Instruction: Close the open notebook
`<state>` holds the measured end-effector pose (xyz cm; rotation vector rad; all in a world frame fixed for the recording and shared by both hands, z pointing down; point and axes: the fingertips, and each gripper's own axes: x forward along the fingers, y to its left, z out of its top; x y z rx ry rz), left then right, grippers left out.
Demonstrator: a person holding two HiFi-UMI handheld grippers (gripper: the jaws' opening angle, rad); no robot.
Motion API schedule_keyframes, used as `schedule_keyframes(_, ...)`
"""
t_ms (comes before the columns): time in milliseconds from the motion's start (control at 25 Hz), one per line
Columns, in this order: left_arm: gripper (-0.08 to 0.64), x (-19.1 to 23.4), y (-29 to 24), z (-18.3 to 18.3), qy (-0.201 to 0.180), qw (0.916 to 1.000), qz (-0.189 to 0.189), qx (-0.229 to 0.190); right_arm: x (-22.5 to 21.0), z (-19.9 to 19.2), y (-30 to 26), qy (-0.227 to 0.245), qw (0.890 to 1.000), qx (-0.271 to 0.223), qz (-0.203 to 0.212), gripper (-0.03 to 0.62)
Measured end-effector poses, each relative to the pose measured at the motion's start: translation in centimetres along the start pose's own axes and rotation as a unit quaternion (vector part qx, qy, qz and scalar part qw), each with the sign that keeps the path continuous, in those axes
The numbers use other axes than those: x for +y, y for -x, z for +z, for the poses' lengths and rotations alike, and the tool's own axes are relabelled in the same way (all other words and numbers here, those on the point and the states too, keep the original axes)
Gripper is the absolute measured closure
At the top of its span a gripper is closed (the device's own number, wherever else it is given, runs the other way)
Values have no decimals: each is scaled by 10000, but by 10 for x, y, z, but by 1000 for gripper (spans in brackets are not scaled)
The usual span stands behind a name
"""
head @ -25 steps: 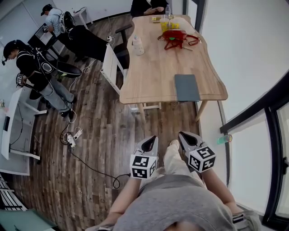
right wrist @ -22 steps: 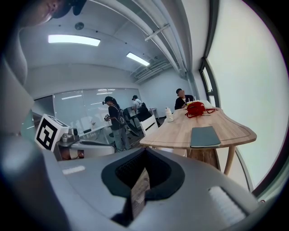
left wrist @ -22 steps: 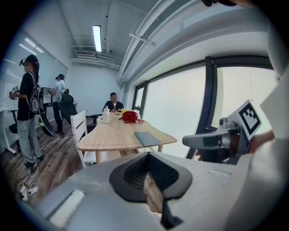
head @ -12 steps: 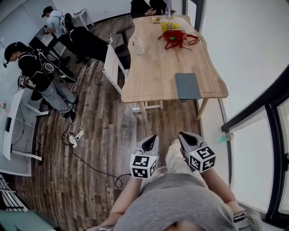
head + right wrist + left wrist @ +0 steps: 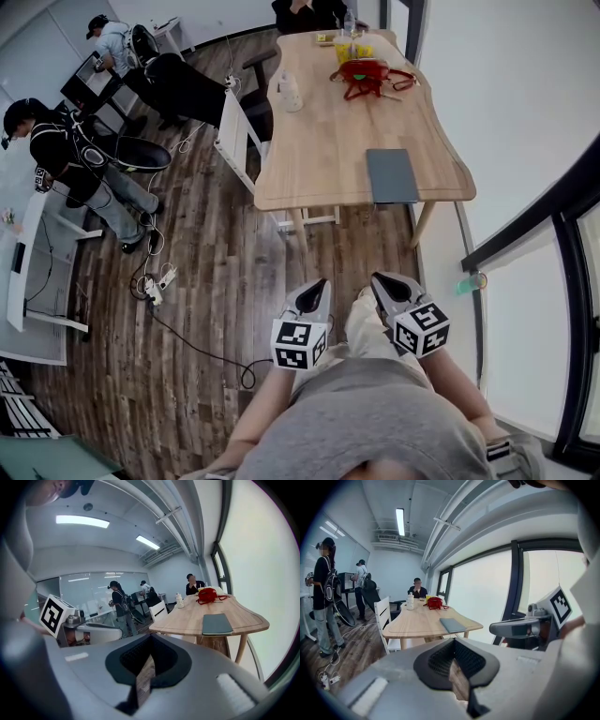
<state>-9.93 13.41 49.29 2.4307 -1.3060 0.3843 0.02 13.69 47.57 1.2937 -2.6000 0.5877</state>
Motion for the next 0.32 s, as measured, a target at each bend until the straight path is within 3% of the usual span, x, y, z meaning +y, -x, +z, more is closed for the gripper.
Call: schedule_keyframes(320,555,0,1,-3,34,10000,-27,-21,4,-3,-3,-17,9999,20,98,595)
